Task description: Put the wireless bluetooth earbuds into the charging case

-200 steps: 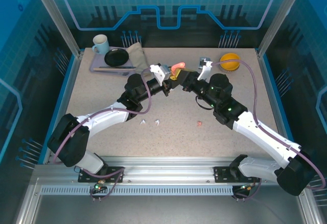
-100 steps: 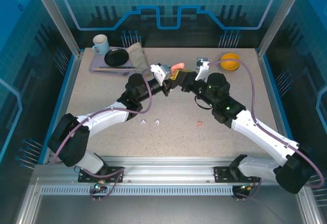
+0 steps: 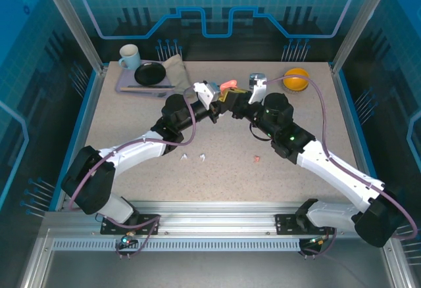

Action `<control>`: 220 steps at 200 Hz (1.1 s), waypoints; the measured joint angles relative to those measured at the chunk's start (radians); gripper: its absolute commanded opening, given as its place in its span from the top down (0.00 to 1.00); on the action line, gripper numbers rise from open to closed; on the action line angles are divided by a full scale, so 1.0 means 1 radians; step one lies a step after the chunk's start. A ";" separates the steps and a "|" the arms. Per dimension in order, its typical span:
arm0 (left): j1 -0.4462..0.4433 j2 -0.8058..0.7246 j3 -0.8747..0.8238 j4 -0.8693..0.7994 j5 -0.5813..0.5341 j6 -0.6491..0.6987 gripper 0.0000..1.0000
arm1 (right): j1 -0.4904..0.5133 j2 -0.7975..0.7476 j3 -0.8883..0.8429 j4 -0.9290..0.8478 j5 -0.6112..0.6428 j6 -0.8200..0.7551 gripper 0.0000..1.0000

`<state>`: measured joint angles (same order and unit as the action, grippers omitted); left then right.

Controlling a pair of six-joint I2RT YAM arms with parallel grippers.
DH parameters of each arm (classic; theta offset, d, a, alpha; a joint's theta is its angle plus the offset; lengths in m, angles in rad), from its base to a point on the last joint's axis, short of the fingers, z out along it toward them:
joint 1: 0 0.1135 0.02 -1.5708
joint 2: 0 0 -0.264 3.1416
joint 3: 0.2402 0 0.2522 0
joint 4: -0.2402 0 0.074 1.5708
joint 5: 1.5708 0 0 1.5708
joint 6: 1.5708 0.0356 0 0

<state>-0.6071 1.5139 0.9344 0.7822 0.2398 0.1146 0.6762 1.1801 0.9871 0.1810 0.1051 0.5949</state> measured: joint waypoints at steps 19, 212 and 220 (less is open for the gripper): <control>0.000 0.000 0.000 -0.008 -0.007 0.000 1.00 | 0.000 0.005 0.005 -0.008 0.001 -0.006 0.76; 0.003 0.000 0.000 -0.021 -0.053 -0.034 1.00 | -0.016 0.053 0.089 -0.082 -0.015 0.091 0.37; 0.003 0.000 -0.001 -0.022 -0.053 -0.035 1.00 | -0.021 0.054 0.089 -0.082 -0.020 0.105 0.36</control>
<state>-0.6041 1.5139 0.9337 0.7605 0.1871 0.0795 0.6556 1.2339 1.0760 0.0994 0.0849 0.7002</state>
